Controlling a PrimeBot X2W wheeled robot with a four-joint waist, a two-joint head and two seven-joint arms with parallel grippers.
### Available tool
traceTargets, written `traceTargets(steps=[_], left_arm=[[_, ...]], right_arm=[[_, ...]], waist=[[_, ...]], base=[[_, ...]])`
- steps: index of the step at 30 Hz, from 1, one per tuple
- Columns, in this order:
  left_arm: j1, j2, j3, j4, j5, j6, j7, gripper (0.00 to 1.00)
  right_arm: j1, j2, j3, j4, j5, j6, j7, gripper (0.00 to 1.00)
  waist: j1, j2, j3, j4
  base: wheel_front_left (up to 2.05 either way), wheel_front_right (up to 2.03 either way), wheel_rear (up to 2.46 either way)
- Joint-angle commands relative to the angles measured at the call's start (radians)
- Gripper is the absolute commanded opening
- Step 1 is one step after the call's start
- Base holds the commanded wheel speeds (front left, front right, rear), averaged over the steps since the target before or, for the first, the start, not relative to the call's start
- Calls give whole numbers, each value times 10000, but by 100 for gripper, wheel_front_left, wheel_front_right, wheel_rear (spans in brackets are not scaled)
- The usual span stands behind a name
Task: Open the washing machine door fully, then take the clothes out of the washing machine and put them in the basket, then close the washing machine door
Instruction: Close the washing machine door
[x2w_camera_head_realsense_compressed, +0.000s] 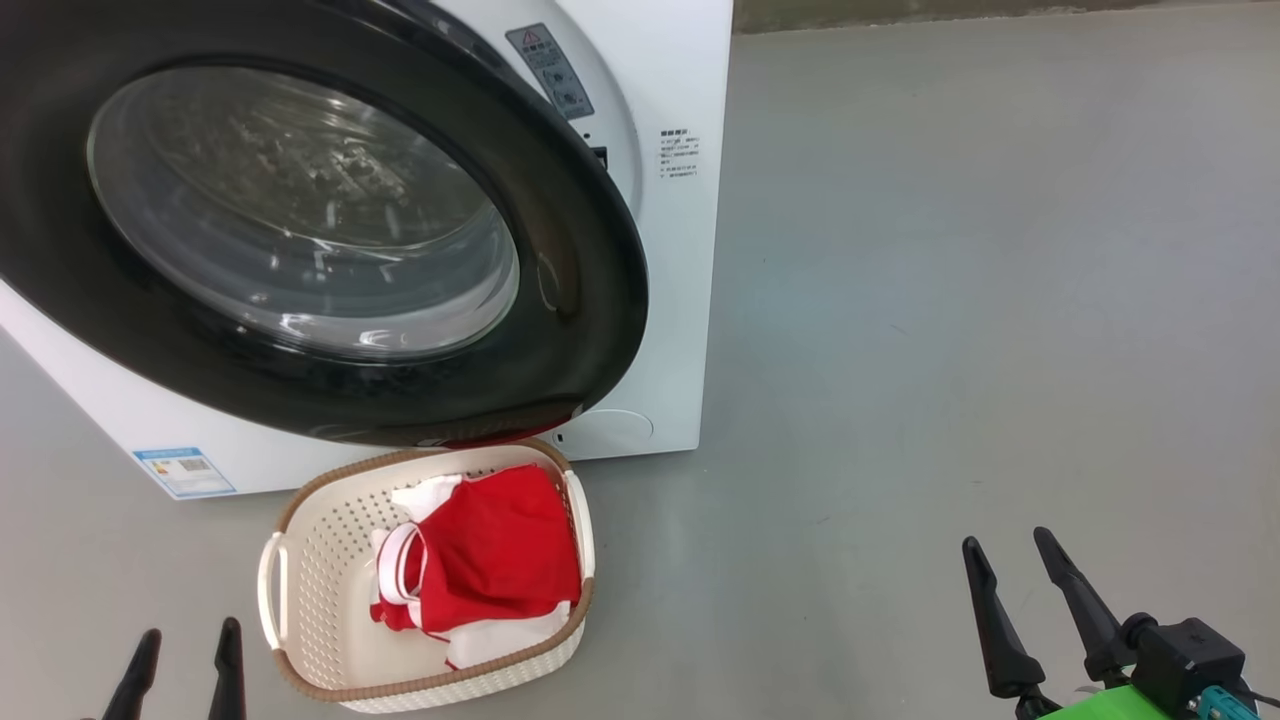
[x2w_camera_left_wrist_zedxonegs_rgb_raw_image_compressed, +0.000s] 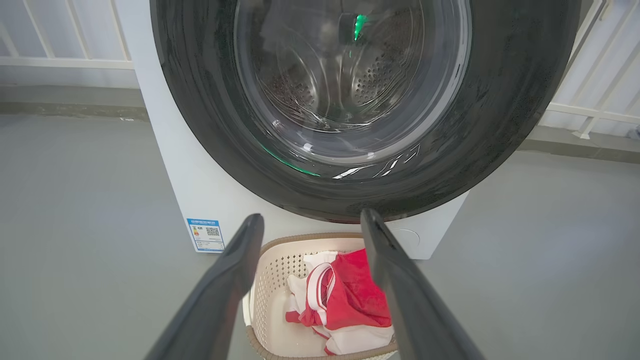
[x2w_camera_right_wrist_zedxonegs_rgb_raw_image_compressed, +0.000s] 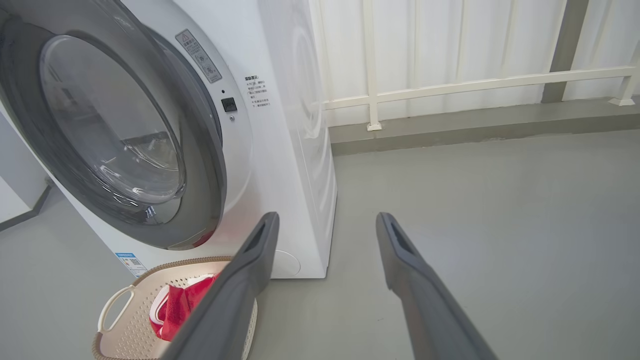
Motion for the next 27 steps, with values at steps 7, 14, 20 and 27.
traceTargets(steps=[7, 14, 20, 27], left_arm=[[-10, -128, 615, -363, 425, -29, -122, 100], [50, -327, 816, -546, 560, -29, -122, 100], [94, -413, 867, -582, 579, -29, -122, 100], [79, -474, 934, -681, 585, -29, -122, 100]], right_arm=[[-183, -58, 207, -250, 50, 16, -48, 100], [-191, -58, 204, -260, 55, 16, -48, 100], [-173, -58, 202, -269, 53, 16, -48, 100], [-201, -44, 164, -304, 29, 16, -48, 100]], waist=[[0, 0, 1, 19], [0, 0, -19, 20], [0, 0, -38, 34], [0, 0, -8, 94]], base=[[0, 0, 0], [0, 0, 0], [0, 0, 0], [0, 0, 0]])
